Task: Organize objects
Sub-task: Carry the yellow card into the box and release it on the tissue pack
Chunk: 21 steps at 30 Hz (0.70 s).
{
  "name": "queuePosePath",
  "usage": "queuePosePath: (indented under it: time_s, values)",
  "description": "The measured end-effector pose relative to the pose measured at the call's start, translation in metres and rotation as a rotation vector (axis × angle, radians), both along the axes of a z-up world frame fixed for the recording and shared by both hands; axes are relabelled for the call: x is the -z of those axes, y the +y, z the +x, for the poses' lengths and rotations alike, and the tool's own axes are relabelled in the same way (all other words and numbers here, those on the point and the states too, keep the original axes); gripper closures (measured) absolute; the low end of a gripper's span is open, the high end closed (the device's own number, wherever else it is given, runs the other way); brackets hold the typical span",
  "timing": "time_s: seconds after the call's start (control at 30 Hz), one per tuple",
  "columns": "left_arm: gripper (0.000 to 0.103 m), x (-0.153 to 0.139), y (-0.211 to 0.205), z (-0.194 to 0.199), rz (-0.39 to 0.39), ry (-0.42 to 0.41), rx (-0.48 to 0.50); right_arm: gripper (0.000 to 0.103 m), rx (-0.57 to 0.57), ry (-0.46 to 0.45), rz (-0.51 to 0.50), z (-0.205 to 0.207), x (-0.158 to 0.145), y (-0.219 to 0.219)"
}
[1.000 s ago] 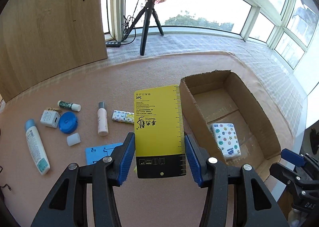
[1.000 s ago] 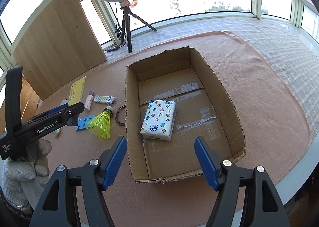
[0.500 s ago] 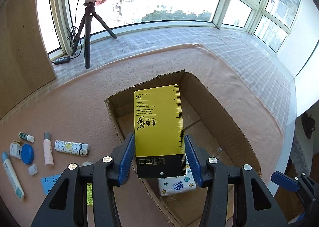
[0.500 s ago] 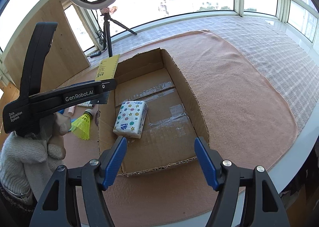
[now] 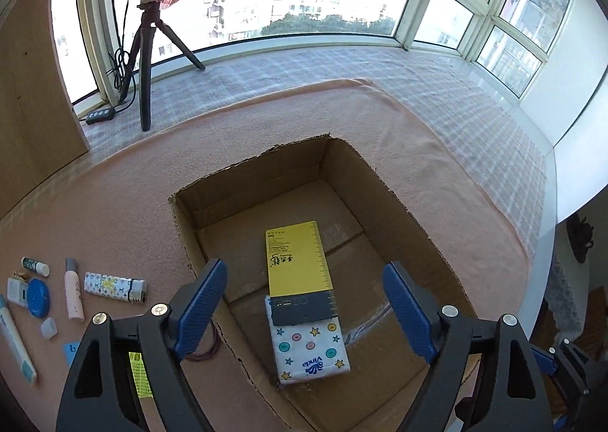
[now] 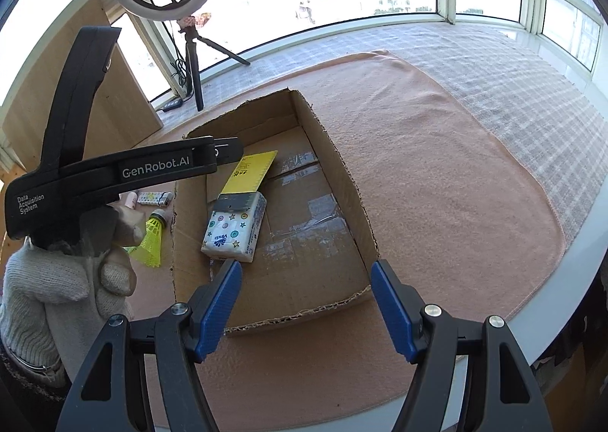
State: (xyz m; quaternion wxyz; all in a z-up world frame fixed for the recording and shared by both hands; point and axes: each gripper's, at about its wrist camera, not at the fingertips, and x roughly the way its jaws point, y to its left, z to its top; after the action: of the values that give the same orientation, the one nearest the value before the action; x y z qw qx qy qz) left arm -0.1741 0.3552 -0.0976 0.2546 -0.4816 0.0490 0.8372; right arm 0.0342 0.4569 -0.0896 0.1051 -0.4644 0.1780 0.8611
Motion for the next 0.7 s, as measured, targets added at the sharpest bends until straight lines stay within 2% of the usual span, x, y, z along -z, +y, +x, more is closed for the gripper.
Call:
queuePosePath:
  time_s: [0.2,0.37,0.7]
  values:
    - [0.017,-0.007,-0.022,0.003,0.000,0.022,-0.028,0.036,-0.025,-0.004,-0.003,-0.007,0.000,-0.011]
    - [0.017,-0.012,-0.056,0.005,0.012,0.026,-0.071,0.036,-0.063,-0.002,-0.008,-0.017,-0.002,-0.027]
    - [0.017,-0.015,-0.167,0.013,0.006,0.032,-0.225,0.036,-0.150,0.005,-0.030,-0.041,-0.004,-0.069]
